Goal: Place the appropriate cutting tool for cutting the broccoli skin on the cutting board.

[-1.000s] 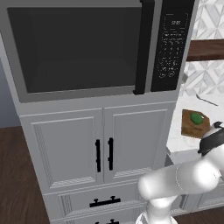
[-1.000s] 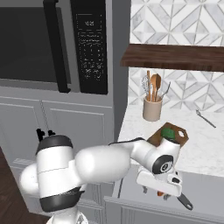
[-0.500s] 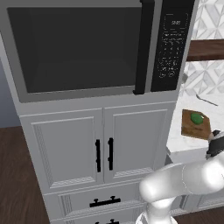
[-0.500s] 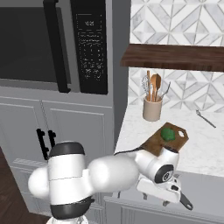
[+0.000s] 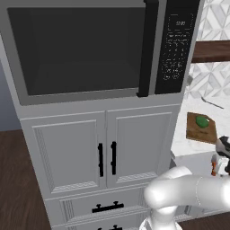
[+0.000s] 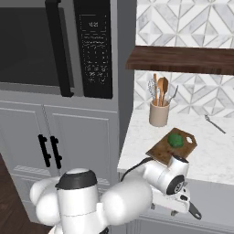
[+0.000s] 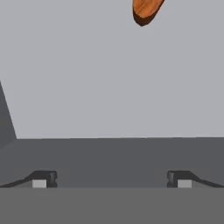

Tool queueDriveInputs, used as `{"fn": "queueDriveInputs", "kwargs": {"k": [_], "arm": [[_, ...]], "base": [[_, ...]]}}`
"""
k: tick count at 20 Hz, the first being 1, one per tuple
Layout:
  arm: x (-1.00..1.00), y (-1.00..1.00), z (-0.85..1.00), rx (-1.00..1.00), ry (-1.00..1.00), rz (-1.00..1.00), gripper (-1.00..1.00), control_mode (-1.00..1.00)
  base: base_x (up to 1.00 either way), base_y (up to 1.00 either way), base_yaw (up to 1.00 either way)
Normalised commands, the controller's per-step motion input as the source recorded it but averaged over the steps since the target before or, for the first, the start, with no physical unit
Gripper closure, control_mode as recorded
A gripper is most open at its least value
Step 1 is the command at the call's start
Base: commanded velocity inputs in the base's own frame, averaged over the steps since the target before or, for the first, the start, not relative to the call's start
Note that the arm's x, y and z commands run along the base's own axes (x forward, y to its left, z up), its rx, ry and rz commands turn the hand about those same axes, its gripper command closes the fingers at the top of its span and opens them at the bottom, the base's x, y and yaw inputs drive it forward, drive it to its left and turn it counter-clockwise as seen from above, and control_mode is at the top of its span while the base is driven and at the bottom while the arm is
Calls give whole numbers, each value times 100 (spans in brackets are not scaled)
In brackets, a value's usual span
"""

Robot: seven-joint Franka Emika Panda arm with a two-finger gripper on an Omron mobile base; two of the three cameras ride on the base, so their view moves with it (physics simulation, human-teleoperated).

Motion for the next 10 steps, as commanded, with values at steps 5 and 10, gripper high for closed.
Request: {"fn": "queueDriveInputs", "kwargs": {"k": [5, 10], "arm": [[-14, -2, -21, 0, -3, 3, -100, -100], [-35, -2, -20, 0, 0, 1, -100, -100]], "base": [[0, 0, 0], [0, 0, 0]]}}
